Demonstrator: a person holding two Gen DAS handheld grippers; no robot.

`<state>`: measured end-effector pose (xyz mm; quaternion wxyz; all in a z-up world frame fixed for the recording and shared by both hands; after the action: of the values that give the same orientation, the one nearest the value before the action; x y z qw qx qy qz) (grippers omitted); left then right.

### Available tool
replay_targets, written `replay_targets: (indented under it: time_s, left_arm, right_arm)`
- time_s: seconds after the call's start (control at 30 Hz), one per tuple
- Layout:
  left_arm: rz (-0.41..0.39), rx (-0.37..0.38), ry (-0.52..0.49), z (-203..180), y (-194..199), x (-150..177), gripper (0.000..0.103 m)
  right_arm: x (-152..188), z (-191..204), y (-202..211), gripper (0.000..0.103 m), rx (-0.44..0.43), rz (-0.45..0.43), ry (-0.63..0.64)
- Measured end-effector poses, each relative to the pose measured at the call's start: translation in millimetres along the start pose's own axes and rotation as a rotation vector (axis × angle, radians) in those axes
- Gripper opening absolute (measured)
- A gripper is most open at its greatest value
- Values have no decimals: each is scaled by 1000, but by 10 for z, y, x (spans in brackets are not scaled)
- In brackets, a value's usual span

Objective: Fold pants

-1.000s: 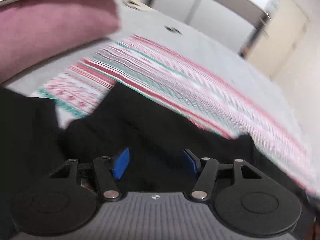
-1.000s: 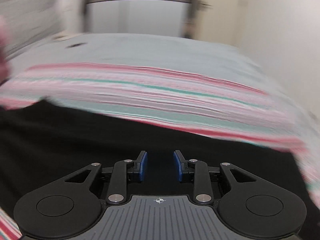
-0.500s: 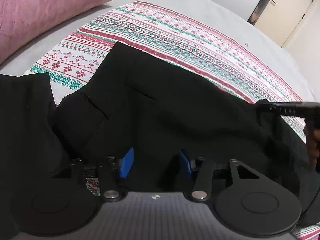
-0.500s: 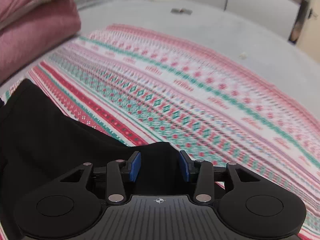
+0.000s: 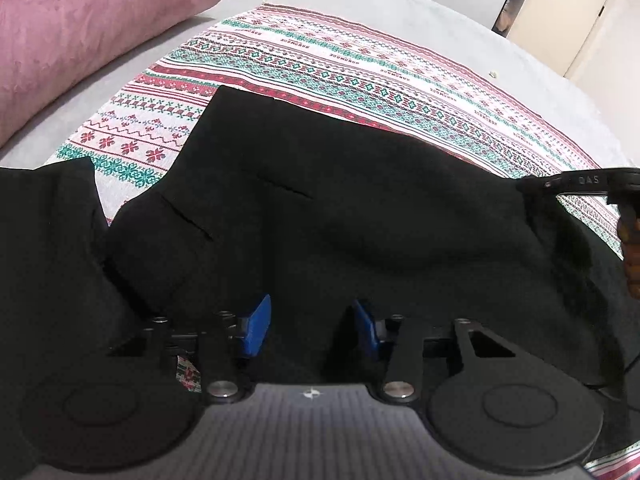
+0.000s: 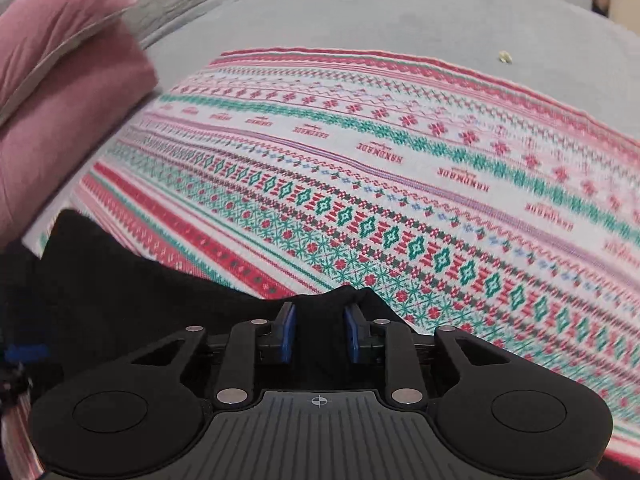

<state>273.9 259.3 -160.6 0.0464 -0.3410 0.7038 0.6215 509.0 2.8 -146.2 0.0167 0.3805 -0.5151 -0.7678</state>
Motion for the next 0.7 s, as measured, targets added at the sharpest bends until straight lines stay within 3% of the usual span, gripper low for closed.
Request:
replay_targets:
  time_s: [0.03, 0.07, 0.23, 0.33, 0.4, 0.53, 0.6, 0.7]
  left_arm:
    - [-1, -2, 5, 13, 4, -4, 70]
    - [-4, -2, 11, 26, 8, -14, 69]
    - [-21, -32, -1, 15, -17, -48, 66]
    - [-27, -36, 2, 13, -11, -53, 66]
    - [-32, -31, 14, 17, 2, -60, 66]
    - [-38, -20, 29, 56, 45, -85, 66]
    - [-45, -17, 41, 87, 70, -104, 66]
    - [-43, -12, 59, 129, 74, -134, 66]
  right_arm:
    - [4, 18, 24, 20, 1, -18, 17]
    - [4, 48, 62, 6, 16, -43, 48]
    - [-130, 75, 312, 4, 93, -174, 33]
    - [-115, 91, 27, 4, 154, -89, 75]
    - [-69, 107, -148, 6, 190, -65, 82]
    - [-74, 202, -94, 12, 271, -79, 99]
    - [-62, 195, 86, 24, 327, -128, 121]
    - [31, 48, 491, 25, 413, -210, 83]
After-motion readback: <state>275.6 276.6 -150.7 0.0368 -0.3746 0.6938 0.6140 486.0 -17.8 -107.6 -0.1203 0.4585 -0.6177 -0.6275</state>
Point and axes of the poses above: each gripper's, at about its wrist camera, not at the fingertips, and y roughly against the way its jaws point, z to its left, x to its underside, the point moved 4 cm from there along -y, roughly the way its jaws point, and after that the axes turned 7 degrees about y, right-handed, at the moved point
